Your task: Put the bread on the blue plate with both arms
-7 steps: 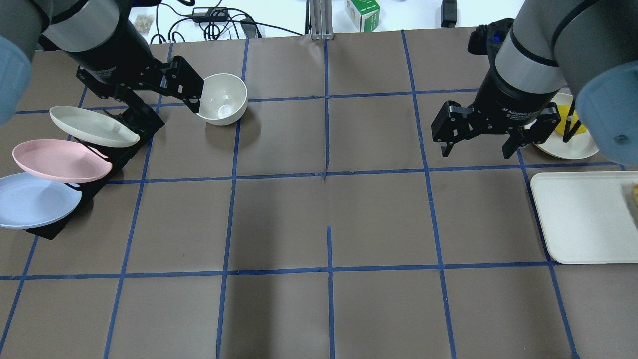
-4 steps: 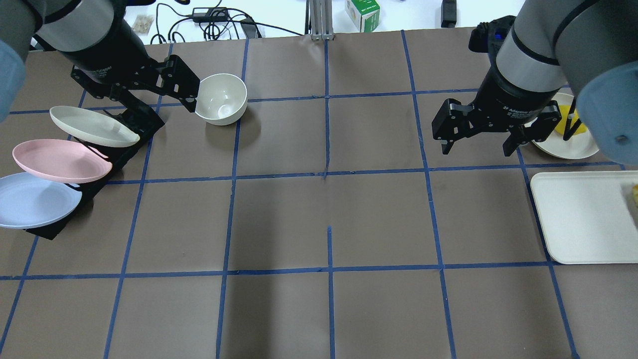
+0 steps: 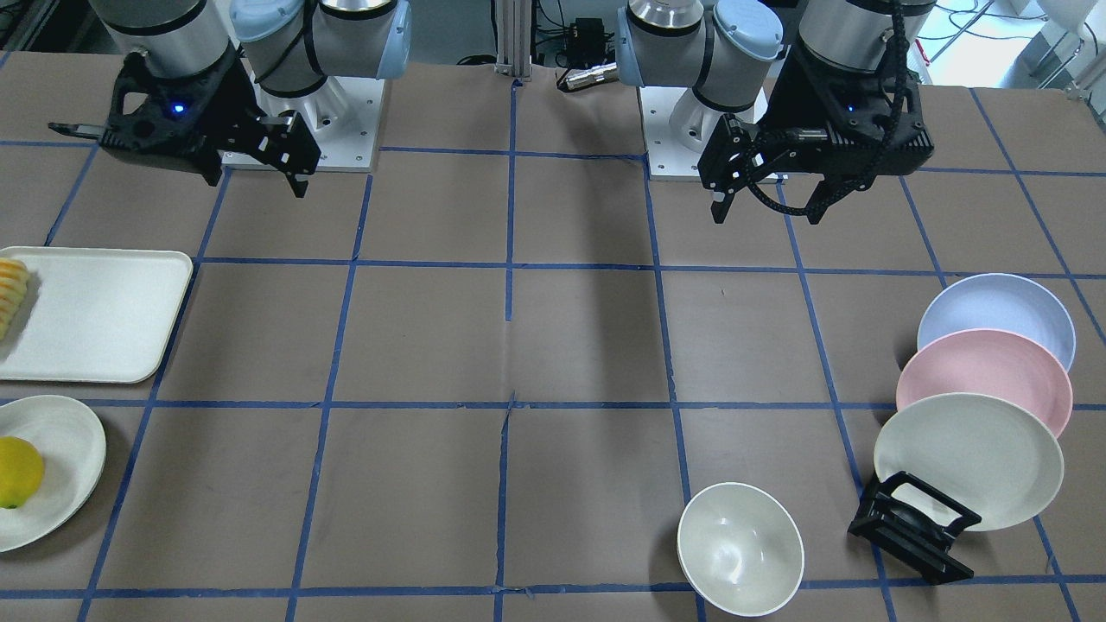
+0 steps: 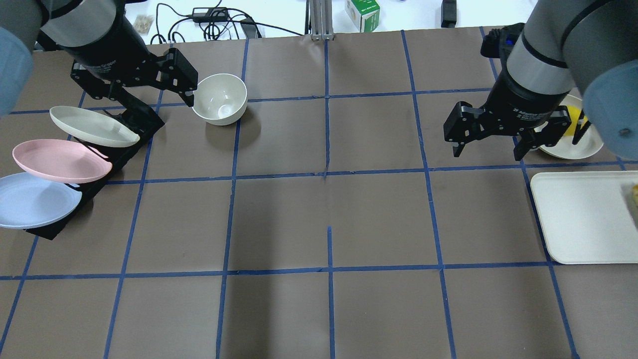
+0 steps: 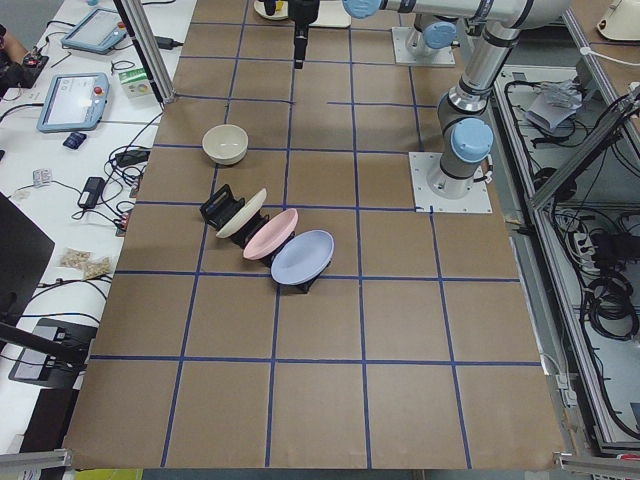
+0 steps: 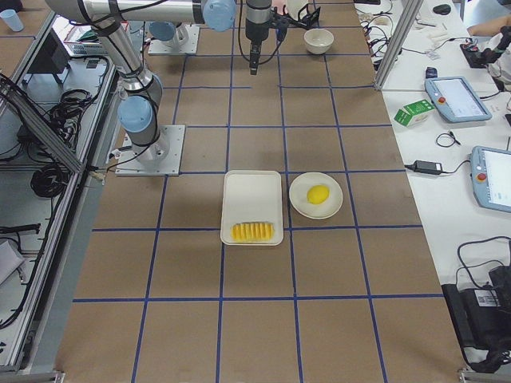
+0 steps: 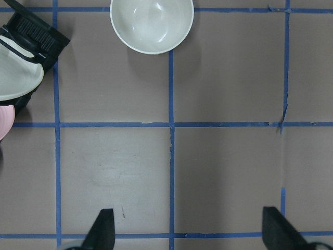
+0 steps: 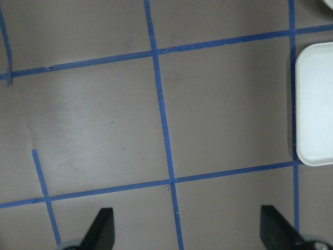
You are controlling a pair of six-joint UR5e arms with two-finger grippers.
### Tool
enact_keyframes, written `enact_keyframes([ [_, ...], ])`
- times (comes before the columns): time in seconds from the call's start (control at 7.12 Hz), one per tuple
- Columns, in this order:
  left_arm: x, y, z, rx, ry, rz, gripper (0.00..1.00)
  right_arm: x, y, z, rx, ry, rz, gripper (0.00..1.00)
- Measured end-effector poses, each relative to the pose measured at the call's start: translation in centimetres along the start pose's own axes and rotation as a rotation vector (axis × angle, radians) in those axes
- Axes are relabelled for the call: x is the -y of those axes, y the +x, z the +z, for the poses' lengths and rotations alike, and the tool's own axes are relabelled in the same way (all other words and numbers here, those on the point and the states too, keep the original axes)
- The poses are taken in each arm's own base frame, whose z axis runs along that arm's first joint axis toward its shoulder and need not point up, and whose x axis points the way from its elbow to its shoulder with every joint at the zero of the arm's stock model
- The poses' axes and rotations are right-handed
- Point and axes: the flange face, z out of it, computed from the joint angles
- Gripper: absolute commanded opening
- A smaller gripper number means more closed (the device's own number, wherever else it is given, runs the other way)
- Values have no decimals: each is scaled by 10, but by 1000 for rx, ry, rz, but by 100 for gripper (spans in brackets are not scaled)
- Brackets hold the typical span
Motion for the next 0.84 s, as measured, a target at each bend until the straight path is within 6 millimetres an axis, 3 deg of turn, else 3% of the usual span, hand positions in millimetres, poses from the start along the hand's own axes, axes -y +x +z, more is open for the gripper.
enact_keyframes([
  [0.42, 1, 0, 0, 1, 0, -3, 100, 28, 112, 17, 15, -31, 6, 100],
  [0.84, 0, 0, 0, -1, 1, 1, 100, 27, 224, 50, 16, -48, -57, 100],
])
